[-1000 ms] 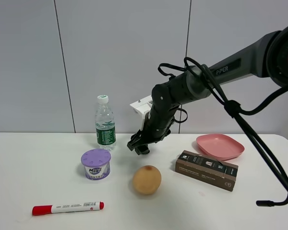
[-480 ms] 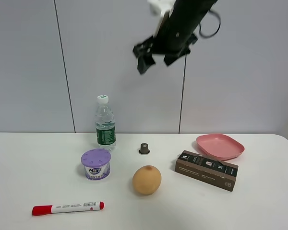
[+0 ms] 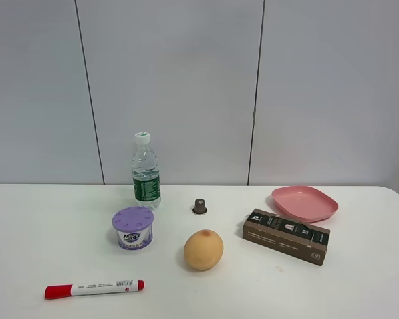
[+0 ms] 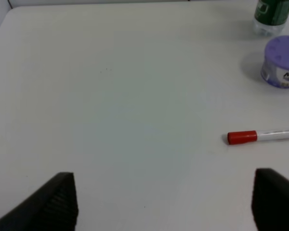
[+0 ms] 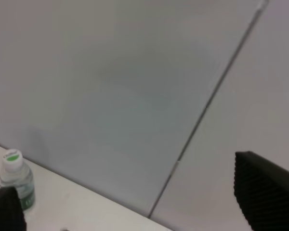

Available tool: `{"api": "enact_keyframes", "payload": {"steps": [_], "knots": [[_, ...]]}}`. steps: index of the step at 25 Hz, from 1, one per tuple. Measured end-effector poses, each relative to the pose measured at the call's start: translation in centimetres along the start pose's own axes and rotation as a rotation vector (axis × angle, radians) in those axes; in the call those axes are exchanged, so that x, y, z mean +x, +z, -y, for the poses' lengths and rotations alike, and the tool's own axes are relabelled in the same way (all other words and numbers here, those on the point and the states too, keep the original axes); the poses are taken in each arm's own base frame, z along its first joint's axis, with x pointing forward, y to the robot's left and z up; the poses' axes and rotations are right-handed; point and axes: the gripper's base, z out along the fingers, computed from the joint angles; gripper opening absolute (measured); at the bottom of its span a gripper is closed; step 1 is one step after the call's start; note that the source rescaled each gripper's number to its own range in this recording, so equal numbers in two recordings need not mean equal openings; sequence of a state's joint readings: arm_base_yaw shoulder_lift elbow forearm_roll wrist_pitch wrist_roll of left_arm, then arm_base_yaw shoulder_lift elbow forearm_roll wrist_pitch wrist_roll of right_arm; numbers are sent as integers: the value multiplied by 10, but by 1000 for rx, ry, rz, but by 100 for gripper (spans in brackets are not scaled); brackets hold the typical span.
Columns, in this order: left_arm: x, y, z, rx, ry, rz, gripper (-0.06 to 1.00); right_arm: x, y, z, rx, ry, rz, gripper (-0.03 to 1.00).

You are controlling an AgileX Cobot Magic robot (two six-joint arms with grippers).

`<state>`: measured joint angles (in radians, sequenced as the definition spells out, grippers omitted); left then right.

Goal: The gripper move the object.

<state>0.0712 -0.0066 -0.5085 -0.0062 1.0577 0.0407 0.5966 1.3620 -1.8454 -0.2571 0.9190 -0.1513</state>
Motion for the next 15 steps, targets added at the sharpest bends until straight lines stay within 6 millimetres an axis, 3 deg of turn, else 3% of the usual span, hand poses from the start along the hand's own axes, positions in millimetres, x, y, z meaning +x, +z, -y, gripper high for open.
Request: {"api": "enact_keyframes", "payload": {"steps": [5, 10, 15], "knots": [[0, 0, 0, 0, 0, 0, 100, 35, -39, -1, 10, -3, -71, 80], [0, 0, 0, 0, 0, 0, 100, 93, -70, -12, -27, 35, -114, 80], [0, 0, 0, 0, 0, 0, 100, 161, -95, -12, 61, 190, -177, 80]]}}
